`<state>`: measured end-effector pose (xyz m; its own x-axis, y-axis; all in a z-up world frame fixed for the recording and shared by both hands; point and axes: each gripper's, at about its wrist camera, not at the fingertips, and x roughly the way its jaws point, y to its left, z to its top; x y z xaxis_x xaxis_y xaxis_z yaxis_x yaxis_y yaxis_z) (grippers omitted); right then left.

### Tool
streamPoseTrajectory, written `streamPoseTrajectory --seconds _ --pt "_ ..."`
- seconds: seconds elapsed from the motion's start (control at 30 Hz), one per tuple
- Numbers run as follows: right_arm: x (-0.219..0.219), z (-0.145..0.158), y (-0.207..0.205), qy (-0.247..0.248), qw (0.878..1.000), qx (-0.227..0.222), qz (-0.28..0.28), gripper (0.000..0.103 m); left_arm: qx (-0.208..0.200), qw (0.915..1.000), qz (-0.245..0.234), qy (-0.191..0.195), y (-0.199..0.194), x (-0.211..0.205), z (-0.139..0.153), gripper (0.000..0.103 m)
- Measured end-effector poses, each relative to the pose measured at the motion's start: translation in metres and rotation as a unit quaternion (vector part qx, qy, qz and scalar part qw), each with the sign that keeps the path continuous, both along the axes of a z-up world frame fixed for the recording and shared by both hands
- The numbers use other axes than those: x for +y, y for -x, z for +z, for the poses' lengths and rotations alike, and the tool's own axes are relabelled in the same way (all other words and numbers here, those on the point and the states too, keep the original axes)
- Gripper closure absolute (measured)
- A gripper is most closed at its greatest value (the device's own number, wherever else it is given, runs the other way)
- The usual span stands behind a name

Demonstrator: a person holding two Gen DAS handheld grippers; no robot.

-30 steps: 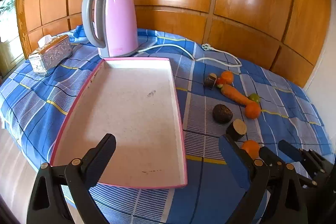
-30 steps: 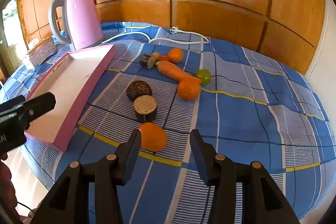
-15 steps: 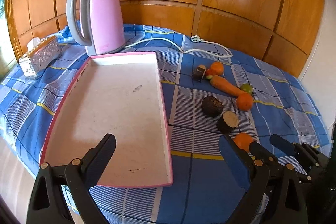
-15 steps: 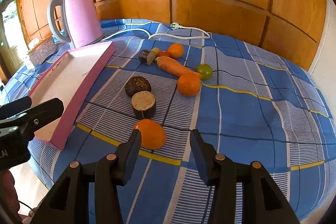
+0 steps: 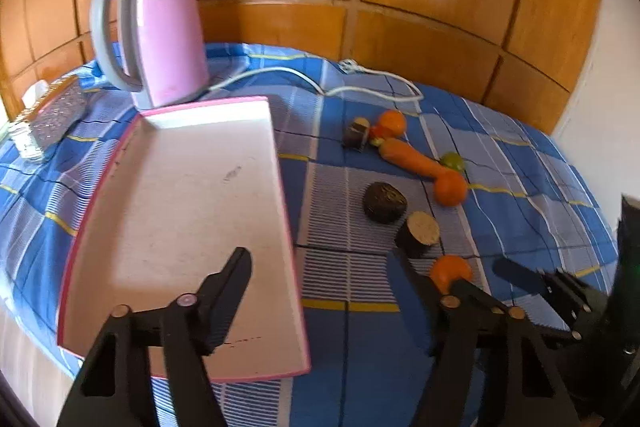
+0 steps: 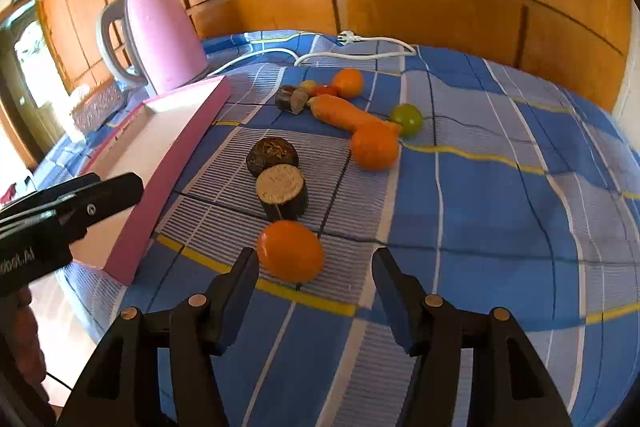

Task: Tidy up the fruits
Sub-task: 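Move both tools toward the produce beside the white tray, then grasp the round sliced piece with the left gripper while the right gripper grasps an orange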

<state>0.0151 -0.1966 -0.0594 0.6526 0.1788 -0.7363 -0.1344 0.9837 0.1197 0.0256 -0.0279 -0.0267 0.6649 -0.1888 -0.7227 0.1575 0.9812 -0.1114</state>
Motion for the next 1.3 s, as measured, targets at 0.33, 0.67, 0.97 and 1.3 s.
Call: streamPoseTrajectory --seconds 0.33,0.67,0.97,1.3 --pt "0.01 -0.013 -0.017 0.038 0.999 0.007 0.015 0.066 0.021 0.9992 -0.03 0.014 -0.015 -0.013 -0.003 0.058" --pt "-0.052 -0.022 -0.02 0.032 0.996 0.013 -0.079 0.065 0.049 0.9954 -0.08 0.018 -0.036 -0.056 -0.013 0.058" --pt "-0.052 -0.023 -0.019 0.024 0.997 -0.003 -0.074 0.065 0.061 0.9931 -0.099 -0.017 -0.059 -0.092 -0.032 0.057" --pt "-0.052 -0.023 -0.017 0.024 0.997 -0.017 -0.069 0.065 0.041 0.9959 -0.077 -0.024 -0.049 -0.087 -0.035 0.067"
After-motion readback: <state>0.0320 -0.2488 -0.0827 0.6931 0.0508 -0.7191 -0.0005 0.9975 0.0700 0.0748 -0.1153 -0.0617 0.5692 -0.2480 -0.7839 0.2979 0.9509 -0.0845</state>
